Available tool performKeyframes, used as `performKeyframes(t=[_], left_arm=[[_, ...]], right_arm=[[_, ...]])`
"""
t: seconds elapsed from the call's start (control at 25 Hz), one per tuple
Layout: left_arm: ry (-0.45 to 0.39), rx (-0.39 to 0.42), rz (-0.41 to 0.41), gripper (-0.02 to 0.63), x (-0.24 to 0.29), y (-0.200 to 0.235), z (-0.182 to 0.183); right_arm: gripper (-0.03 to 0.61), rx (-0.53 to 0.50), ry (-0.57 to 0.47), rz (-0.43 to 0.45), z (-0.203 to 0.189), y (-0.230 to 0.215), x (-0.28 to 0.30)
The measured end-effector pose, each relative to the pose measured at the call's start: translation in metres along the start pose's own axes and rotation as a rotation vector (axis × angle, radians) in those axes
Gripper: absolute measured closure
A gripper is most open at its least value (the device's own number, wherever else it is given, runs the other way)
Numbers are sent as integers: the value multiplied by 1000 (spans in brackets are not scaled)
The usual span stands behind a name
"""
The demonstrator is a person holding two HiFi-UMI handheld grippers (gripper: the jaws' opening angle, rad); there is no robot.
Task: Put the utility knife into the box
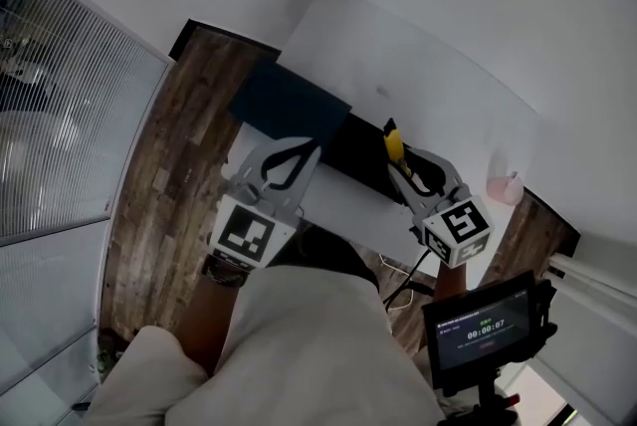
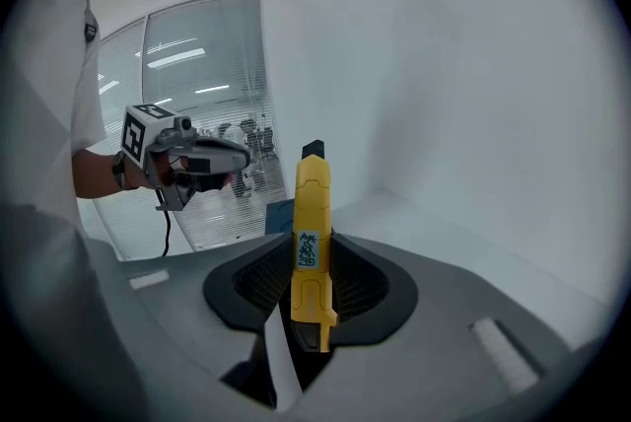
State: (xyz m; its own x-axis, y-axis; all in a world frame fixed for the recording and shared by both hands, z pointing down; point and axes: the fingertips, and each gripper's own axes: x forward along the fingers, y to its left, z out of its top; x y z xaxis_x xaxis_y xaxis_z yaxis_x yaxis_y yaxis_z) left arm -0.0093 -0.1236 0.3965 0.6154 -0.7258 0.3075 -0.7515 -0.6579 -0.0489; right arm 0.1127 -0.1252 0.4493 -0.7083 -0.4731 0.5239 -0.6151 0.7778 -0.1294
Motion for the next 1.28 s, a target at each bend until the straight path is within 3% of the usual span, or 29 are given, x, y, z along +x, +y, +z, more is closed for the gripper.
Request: performKeyframes(t=[0.48,1.28], left_arm=[[32,-15,-7,615,1,-1,-8],[54,-37,-28,615,0,-13,-18]], right_arm=[[462,-75,143,23,-31,3,11],[462,-114,266,18,-66,1,30]])
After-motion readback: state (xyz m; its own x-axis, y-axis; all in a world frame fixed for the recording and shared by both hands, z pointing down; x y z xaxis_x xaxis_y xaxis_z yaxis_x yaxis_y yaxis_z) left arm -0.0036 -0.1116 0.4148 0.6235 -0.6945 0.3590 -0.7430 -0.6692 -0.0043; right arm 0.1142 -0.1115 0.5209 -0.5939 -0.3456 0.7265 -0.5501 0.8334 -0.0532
